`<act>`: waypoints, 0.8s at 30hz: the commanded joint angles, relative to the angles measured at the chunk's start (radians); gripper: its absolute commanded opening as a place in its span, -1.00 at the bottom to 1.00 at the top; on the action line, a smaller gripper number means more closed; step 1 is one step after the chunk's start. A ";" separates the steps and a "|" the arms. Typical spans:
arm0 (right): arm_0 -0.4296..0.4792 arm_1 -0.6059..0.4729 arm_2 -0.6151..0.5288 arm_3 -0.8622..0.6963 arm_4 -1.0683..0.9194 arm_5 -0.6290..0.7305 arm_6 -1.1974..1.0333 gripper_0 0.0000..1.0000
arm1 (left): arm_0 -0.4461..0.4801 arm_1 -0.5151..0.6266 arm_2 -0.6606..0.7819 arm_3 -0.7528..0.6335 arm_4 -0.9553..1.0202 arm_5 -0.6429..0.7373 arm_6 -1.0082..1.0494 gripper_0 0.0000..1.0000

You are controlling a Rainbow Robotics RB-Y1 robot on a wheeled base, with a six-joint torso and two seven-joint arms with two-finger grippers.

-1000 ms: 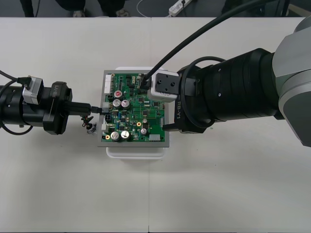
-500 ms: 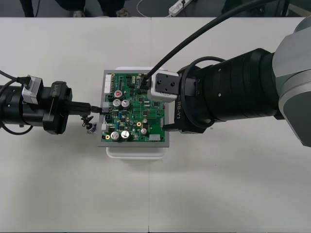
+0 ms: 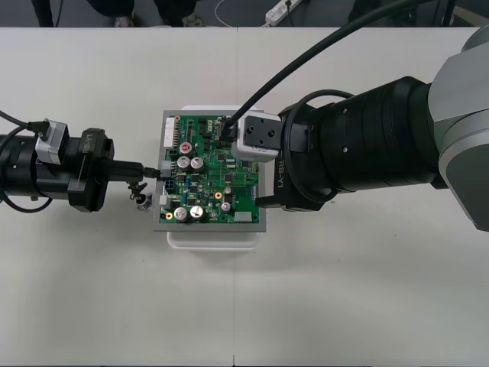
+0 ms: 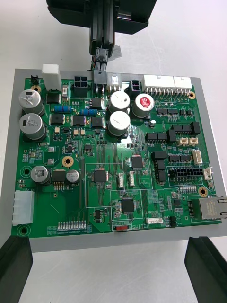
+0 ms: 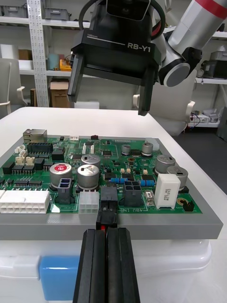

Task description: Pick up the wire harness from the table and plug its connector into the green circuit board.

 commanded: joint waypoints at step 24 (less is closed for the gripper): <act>0.007 0.016 -0.003 -0.028 -0.028 0.002 -0.114 0.87 | -0.042 -0.044 -0.010 -0.024 -0.021 -0.033 -0.041 -1.00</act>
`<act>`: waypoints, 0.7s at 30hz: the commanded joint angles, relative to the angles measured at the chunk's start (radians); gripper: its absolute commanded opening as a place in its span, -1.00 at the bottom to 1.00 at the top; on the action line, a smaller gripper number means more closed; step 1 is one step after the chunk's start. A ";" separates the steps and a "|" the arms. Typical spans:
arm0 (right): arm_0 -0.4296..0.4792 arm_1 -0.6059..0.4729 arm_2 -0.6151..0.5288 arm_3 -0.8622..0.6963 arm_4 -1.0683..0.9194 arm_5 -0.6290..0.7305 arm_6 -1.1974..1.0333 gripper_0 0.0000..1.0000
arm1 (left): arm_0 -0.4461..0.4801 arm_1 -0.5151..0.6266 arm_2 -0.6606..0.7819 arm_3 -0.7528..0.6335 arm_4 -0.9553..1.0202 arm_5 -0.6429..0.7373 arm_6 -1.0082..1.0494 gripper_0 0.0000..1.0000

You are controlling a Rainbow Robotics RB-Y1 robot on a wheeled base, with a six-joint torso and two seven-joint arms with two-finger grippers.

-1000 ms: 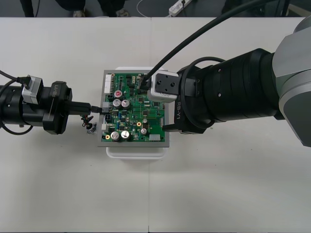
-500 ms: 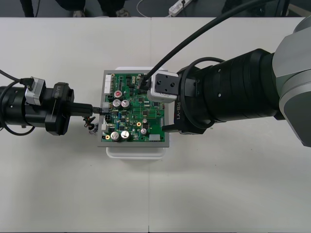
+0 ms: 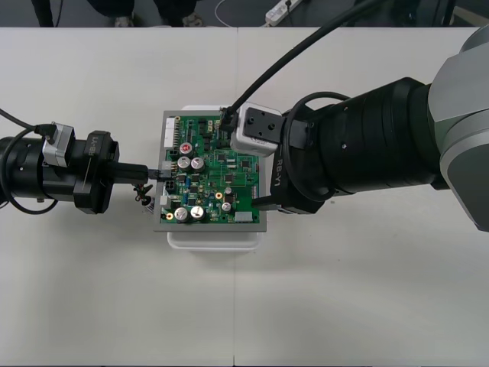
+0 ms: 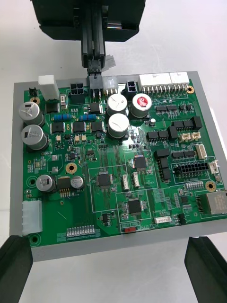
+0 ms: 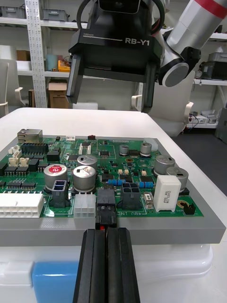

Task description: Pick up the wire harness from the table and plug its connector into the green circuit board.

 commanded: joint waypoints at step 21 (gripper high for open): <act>0.007 0.016 -0.011 -0.028 -0.015 0.002 0.023 0.88 | -0.042 -0.045 0.002 -0.024 -0.013 -0.033 -0.037 -1.00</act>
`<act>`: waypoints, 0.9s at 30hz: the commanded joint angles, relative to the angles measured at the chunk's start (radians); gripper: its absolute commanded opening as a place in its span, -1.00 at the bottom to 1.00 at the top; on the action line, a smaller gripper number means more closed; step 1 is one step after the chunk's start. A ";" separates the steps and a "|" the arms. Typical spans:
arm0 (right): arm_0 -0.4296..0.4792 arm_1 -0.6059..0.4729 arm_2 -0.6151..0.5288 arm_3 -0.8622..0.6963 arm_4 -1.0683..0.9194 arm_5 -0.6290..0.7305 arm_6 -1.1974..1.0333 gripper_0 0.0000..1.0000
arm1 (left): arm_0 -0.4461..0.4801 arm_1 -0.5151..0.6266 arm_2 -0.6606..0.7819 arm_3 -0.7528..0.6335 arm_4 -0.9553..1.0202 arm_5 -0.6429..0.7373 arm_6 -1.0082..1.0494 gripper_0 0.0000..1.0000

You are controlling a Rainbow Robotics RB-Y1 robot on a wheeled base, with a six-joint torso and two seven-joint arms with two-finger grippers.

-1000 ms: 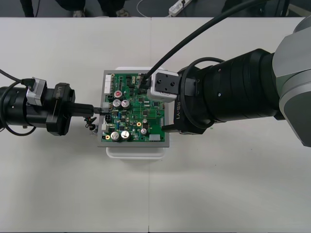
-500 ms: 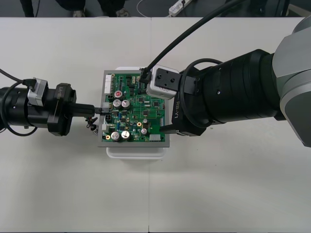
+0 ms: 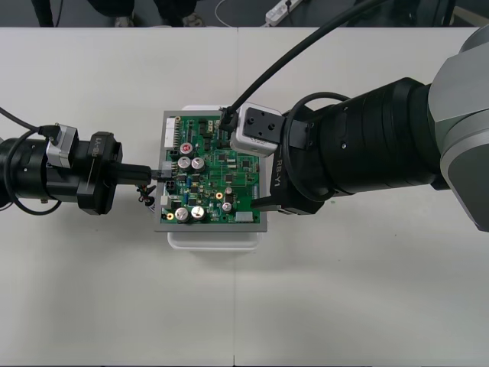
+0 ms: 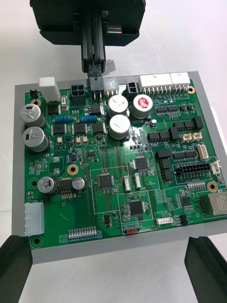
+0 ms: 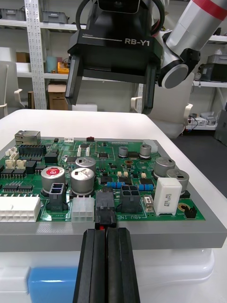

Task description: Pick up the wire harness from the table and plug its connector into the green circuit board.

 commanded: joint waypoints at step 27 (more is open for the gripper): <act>0.007 0.016 -0.012 -0.028 -0.013 0.002 0.032 0.88 | -0.037 -0.004 0.007 -0.018 -0.007 -0.033 -0.032 -0.82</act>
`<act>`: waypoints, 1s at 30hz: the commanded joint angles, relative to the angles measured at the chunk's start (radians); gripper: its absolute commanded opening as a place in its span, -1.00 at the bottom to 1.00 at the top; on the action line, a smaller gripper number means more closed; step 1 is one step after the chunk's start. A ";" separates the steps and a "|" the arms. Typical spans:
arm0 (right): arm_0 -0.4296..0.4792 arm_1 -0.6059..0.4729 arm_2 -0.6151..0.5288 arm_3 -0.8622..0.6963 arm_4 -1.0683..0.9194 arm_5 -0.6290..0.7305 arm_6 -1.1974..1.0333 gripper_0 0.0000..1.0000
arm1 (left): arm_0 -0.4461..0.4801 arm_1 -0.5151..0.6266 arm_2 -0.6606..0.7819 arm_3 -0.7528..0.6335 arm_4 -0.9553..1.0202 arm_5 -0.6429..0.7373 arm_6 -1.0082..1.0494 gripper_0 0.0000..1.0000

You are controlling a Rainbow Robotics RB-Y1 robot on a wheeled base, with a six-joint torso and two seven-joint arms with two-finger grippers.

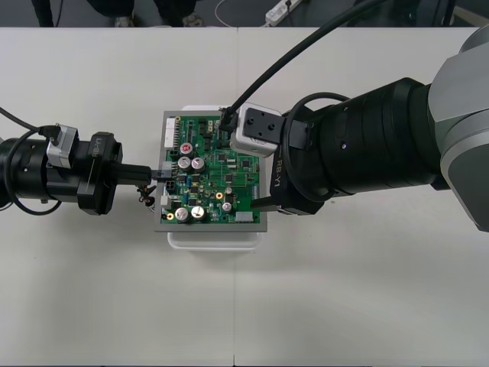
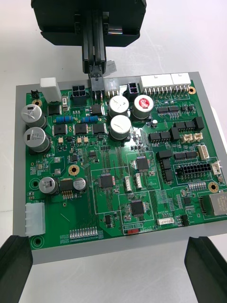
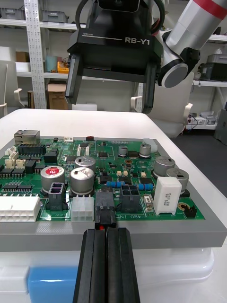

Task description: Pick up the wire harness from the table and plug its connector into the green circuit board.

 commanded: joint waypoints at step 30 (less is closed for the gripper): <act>0.008 0.016 -0.031 -0.028 -0.026 0.002 0.053 0.88 | 0.019 0.076 0.054 -0.008 0.022 -0.033 -0.005 1.00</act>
